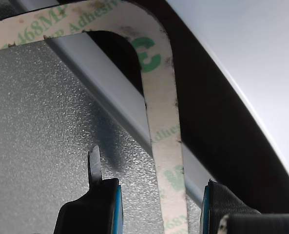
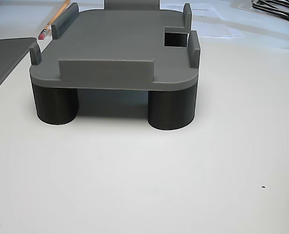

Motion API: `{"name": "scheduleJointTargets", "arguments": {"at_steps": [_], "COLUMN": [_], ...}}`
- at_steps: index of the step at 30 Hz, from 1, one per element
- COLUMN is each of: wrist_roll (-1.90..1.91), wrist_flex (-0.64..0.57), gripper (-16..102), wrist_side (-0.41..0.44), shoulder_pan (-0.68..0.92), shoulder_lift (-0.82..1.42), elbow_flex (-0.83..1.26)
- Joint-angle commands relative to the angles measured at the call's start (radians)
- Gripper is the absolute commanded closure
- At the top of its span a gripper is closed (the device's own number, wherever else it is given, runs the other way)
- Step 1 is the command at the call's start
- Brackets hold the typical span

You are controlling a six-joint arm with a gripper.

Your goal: Move top rectangular frame to the holder.

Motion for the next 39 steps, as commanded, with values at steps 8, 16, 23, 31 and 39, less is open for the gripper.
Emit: {"name": "scheduleJointTargets", "arguments": {"at_steps": [8, 16, 23, 31, 39], "wrist_roll": [0.014, 0.032, 0.038, 0.051, 0.077], "wrist_flex": [-0.011, 0.000, 0.006, 0.002, 0.006], "gripper": [23, 23, 24, 31, 80], "wrist_side": [0.009, 0.021, 0.026, 0.025, 0.052], "shoulder_pan": [-0.005, 0.006, 0.009, 0.012, 0.015], "shoulder_lift": [0.006, -0.023, -0.034, -0.043, -0.043], "elbow_flex": [-0.014, -0.048, -0.060, -0.061, -0.081]}}
